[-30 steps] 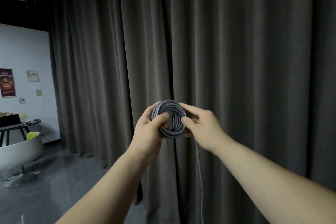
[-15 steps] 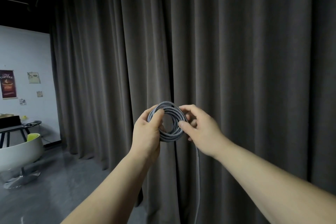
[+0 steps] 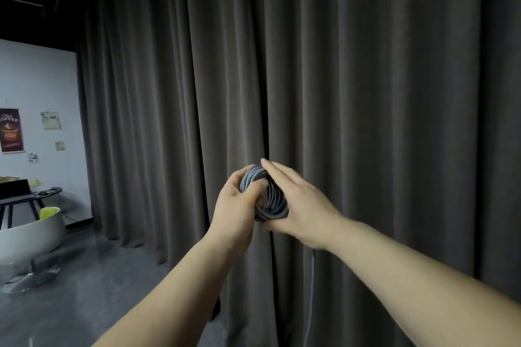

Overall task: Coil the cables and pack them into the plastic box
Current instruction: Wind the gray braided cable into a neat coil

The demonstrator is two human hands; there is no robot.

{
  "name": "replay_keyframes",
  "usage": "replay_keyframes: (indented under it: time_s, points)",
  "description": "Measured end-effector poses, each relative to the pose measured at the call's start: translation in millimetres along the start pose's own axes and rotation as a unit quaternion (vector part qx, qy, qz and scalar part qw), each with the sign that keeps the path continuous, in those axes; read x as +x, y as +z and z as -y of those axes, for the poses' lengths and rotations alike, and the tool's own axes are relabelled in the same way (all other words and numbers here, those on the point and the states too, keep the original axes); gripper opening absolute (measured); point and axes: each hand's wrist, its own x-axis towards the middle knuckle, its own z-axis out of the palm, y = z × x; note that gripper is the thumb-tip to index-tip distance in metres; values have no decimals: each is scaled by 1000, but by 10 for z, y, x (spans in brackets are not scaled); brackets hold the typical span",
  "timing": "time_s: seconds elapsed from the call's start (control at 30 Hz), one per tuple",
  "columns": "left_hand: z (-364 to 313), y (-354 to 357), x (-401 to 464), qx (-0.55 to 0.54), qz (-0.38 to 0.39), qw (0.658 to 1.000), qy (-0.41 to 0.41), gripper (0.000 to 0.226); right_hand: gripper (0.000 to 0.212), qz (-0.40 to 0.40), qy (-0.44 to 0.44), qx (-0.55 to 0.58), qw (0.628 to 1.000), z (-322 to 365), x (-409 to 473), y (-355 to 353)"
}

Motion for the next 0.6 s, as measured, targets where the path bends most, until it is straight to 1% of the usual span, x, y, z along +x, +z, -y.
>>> replay_keyframes:
  time_s: [0.13,0.27,0.33,0.4,0.47,0.6]
  points:
    - [-7,-26,-32,-17,31,999,9,39,111,23,15,33,999,-41,30,-1]
    - [8,-41,-34,8,28,999,30,29,116,53,35,98,993,-55,36,2]
    - [-3,-44,-28,6,27,999,40,31,114,49,53,153,986,-65,41,6]
    - [-24,-39,-20,-7,35,998,47,41,103,21,82,221,971,-69,45,14]
    - [-40,-23,-7,-19,44,997,57,43,86,-17,103,260,960,-85,43,43]
    - [-34,25,-8,-50,49,996,62,40,57,-72,124,222,964,-73,66,46]
